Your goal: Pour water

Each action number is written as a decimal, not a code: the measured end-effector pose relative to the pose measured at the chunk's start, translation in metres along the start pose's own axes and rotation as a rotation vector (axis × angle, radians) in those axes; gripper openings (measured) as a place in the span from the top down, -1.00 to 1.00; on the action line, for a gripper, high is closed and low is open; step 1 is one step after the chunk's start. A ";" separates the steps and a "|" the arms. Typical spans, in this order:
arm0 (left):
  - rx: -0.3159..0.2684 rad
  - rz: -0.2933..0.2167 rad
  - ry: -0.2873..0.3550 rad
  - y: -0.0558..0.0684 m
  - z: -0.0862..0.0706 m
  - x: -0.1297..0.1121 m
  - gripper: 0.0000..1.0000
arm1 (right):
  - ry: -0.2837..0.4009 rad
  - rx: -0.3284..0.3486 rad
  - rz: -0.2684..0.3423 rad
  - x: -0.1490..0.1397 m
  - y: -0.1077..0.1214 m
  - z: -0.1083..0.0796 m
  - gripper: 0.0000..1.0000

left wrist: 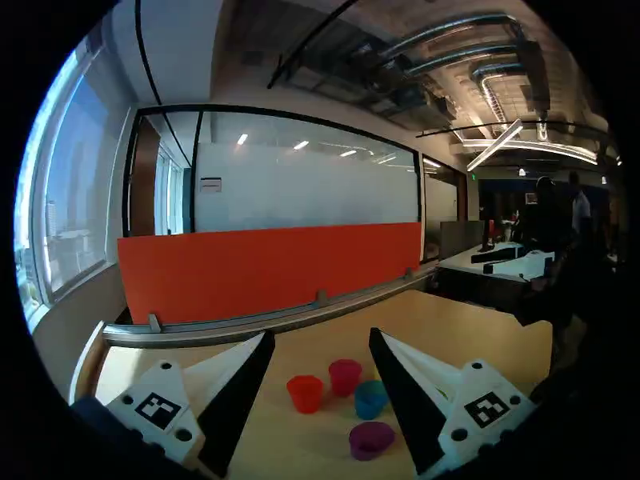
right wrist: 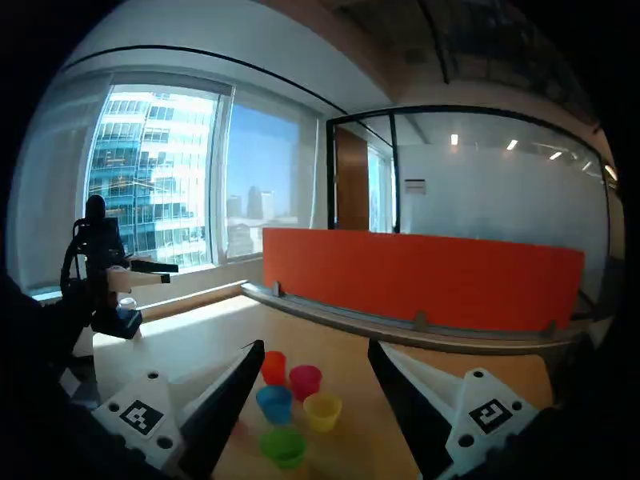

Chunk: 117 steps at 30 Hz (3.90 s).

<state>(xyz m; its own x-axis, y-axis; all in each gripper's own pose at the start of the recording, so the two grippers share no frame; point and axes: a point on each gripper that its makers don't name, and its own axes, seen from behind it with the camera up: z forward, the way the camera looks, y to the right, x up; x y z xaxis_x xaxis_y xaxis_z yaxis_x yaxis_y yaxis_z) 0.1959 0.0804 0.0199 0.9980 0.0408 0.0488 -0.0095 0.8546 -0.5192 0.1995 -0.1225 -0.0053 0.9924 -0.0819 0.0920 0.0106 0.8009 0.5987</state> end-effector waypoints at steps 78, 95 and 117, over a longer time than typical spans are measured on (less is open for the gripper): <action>-0.184 0.080 -0.217 0.040 0.062 -0.134 -0.74 | -0.352 0.193 -0.109 -0.230 -0.040 0.021 -1.00; -0.188 0.083 -0.229 0.039 0.067 -0.141 -0.74 | -0.399 0.207 -0.107 -0.262 -0.047 0.037 -1.00; -0.188 0.085 -0.235 0.035 0.071 -0.145 -0.74 | -0.431 0.229 -0.137 -0.271 -0.055 0.075 -1.00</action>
<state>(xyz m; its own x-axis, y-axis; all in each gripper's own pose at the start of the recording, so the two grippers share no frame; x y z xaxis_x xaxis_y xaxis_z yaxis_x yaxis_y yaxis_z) 0.0463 0.1411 0.0553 0.9519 0.2454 0.1833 -0.0585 0.7332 -0.6775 -0.0797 -0.1886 -0.0032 0.8424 -0.4531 0.2917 0.0621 0.6193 0.7827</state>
